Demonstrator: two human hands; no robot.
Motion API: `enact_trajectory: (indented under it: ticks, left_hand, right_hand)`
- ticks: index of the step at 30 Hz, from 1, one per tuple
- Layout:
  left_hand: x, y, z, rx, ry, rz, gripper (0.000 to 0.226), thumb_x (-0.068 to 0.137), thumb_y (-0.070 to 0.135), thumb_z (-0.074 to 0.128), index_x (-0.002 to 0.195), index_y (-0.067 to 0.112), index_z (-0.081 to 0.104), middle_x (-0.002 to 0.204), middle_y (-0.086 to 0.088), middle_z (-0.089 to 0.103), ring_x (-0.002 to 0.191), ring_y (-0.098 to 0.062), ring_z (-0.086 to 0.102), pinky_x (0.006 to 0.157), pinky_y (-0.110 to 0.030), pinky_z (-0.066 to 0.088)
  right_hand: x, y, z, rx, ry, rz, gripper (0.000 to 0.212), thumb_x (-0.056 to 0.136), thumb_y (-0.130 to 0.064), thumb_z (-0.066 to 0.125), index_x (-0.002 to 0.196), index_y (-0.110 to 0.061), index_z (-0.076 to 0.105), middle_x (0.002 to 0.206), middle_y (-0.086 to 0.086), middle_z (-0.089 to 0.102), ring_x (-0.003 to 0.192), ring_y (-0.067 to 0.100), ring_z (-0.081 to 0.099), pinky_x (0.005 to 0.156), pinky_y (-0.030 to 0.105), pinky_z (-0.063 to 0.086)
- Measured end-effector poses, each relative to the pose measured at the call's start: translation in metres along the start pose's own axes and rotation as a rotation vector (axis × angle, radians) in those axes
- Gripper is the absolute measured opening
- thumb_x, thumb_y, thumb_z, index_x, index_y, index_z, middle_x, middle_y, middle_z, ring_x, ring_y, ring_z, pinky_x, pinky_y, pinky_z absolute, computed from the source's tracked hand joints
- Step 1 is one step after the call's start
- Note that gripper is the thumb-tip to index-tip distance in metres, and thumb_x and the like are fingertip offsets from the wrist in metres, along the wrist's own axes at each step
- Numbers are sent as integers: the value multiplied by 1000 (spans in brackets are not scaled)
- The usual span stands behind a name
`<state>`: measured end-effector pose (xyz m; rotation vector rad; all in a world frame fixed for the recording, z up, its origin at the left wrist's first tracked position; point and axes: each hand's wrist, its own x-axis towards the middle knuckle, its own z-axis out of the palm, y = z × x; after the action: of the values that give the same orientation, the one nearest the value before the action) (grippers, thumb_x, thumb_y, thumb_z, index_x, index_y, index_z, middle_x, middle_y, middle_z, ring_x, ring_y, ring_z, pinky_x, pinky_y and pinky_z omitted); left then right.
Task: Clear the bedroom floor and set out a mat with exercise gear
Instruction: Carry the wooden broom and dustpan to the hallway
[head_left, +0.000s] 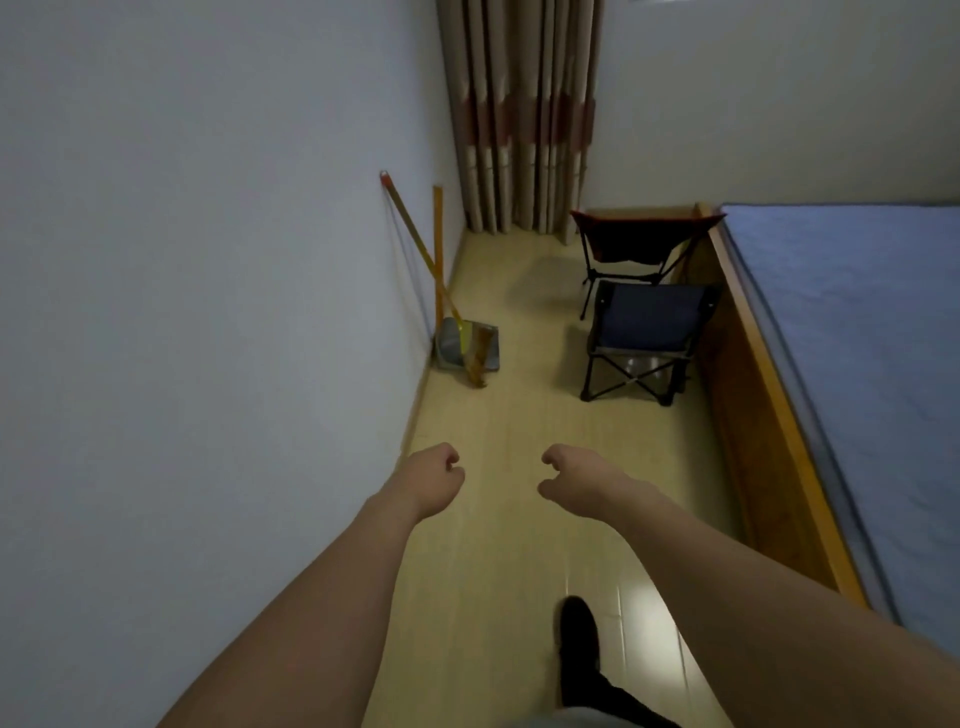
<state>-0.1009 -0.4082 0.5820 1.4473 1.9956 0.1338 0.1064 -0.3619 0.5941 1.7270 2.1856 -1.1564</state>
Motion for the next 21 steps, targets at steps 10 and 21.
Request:
enact_trajectory:
  ticks: [10,21]
  left_hand:
    - [206,88,-117,-425,119,-100,31,97,30,50,124,17,57,118,-4,61,107,-22,60,97,-40,49]
    - [463,95,-228,-599,170,-253,17,95,19,47,81,17,57,86,-4,59,83,-23,59,76,-33,47]
  right_hand:
    - [219,-58,-184,-138,-35,-112,55,93,-29,53,144,-16,38,144,7,45,128,25,47,100,34,43]
    - [452,-125,-321,-246,-62,-150,47,96,-28,50,139,-14,44,141,8,48,126,26,49,100,33,43]
